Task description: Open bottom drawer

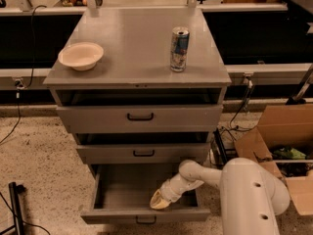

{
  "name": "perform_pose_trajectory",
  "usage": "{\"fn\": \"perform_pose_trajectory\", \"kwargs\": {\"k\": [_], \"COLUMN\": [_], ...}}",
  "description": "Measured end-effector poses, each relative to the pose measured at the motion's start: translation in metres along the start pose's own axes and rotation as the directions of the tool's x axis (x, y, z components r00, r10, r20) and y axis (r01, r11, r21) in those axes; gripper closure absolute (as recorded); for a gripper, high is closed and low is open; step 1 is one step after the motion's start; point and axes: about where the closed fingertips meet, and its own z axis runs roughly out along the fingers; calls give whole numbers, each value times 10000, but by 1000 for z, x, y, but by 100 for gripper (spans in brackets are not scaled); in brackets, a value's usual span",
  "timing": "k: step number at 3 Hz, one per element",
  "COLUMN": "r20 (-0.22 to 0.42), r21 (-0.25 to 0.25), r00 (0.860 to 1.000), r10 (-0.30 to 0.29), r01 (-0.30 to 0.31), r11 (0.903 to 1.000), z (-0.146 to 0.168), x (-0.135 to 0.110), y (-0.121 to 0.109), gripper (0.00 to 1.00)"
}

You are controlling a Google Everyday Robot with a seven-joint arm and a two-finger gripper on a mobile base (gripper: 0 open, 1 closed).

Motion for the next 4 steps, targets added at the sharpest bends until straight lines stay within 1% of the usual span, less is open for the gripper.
{"fn": "perform_pose_trajectory", "kwargs": {"k": [1,2,3,4], "r20": [216,303,12,-451], "r21": [393,736,1004,1226], "r00": [9995,9988,9985,9973], "r10": [-228,-379,-550,-584], "r01": [219,356,546,635], "r11": [9990,9967,9935,9904], "z": [-14,-12,3,24], "x": [0,4,7,12], "y": [-6,-17,-28,-34], "gripper": [100,100,100,100]}}
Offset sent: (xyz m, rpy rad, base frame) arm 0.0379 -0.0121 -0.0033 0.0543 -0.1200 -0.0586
